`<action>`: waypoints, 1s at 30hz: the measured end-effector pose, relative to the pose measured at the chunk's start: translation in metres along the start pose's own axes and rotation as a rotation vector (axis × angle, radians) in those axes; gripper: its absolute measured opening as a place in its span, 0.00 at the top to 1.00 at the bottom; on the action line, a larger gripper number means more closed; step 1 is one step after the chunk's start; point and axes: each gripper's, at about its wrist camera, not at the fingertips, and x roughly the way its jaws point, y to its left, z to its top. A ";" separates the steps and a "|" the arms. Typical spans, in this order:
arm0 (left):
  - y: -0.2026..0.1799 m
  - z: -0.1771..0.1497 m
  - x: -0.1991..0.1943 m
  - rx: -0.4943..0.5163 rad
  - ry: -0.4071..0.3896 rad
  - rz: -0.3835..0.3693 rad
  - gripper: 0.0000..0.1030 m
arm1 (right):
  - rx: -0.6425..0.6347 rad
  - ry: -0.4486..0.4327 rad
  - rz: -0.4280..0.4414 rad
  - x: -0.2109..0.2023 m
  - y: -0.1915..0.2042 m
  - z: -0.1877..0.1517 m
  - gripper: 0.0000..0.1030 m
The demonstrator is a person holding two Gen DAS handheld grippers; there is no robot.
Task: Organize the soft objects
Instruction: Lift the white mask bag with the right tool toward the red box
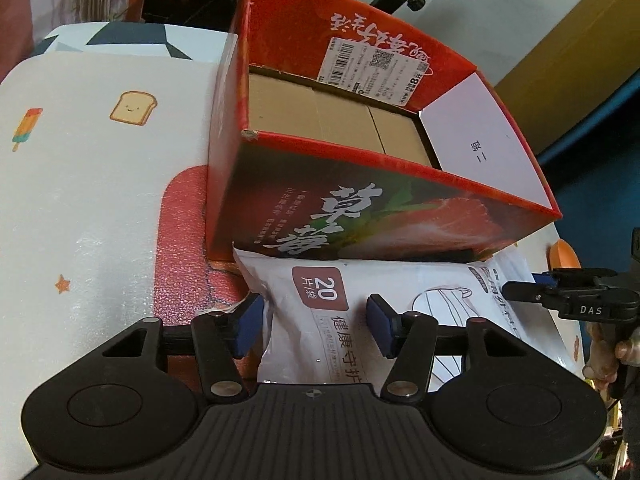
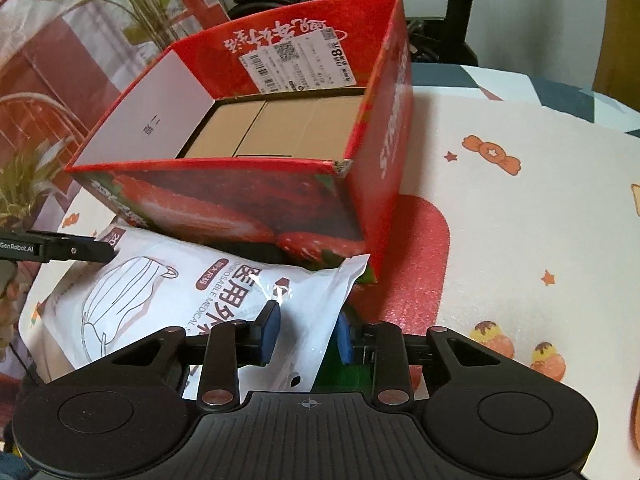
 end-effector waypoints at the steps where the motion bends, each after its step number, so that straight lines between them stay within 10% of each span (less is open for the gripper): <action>1: 0.000 0.000 -0.001 0.002 -0.004 0.002 0.47 | 0.005 -0.006 0.001 0.000 0.000 -0.001 0.87; 5: -0.001 -0.005 -0.012 0.045 -0.037 0.003 0.64 | 0.030 -0.035 -0.023 -0.004 0.001 -0.004 0.92; 17: 0.013 -0.021 -0.032 -0.030 -0.099 -0.039 0.64 | -0.226 -0.282 -0.128 -0.060 0.059 -0.025 0.92; 30: 0.008 -0.030 -0.013 -0.087 -0.106 -0.002 0.55 | -0.338 -0.302 -0.263 -0.037 0.085 -0.052 0.93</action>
